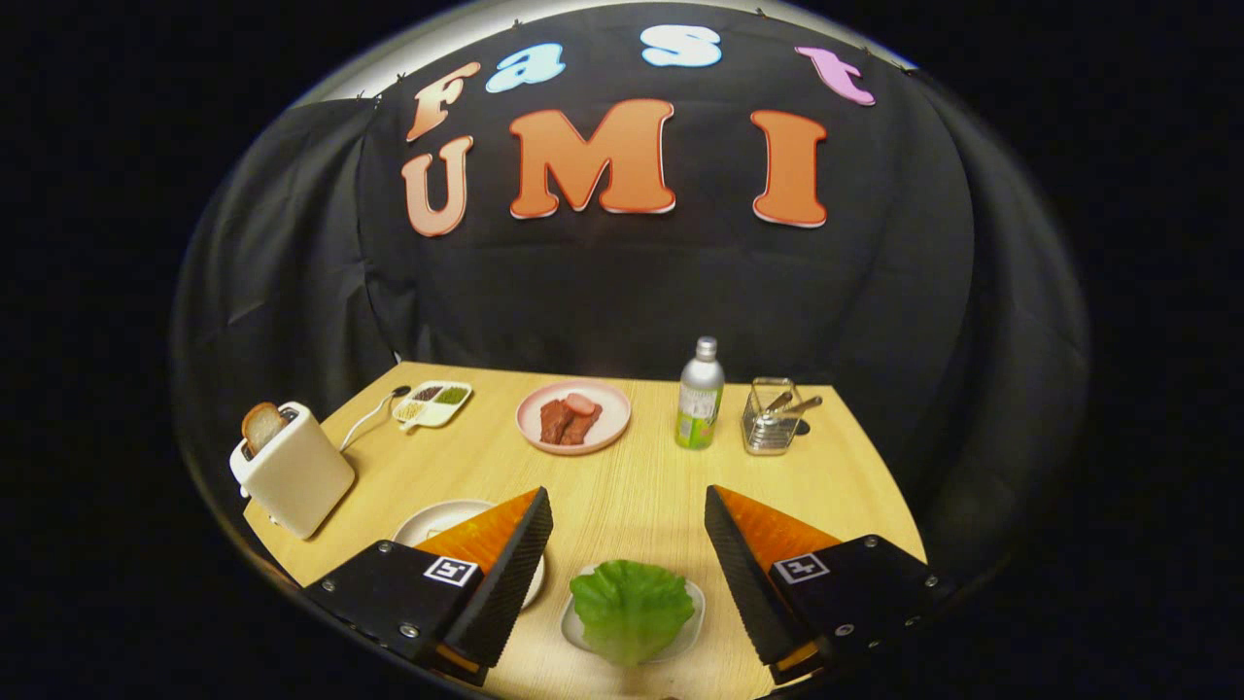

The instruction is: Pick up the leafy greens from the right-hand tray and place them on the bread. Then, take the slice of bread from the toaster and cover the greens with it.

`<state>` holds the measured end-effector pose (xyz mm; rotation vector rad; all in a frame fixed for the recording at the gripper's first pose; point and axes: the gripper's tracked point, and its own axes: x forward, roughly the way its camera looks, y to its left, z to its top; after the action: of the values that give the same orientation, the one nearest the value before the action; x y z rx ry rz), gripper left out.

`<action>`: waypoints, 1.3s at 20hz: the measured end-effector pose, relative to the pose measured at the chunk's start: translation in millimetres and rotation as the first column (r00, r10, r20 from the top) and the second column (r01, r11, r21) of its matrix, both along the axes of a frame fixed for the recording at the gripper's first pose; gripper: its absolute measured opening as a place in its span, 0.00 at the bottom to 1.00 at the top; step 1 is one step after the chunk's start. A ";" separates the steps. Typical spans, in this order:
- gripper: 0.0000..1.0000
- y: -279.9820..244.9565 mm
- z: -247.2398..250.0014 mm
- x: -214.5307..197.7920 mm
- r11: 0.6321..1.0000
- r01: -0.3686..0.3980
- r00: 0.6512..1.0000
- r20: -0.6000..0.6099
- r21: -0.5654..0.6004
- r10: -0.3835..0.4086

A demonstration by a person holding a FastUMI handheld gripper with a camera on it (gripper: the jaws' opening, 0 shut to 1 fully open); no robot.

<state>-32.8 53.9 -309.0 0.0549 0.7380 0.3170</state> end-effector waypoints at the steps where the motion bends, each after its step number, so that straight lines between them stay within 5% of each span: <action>1: 0.95 -0.2 -14.3 -5.7 1.000 -0.017 0.999 -0.037 -0.013 0.017; 10: 0.95 1.2 -122.9 -66.6 0.976 -0.187 0.910 -0.394 -0.110 0.130; 19: 0.93 5.4 -169.9 -79.7 0.964 -0.194 0.823 -0.565 -0.183 0.058; 23: 0.77 10.8 -174.2 -82.2 0.973 -0.137 0.811 -0.585 -0.184 0.004; 26: 0.65 13.9 -172.8 -82.4 0.969 -0.169 0.821 -0.570 -0.179 0.037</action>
<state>-115.2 67.9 -481.8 -0.1116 1.3708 0.3227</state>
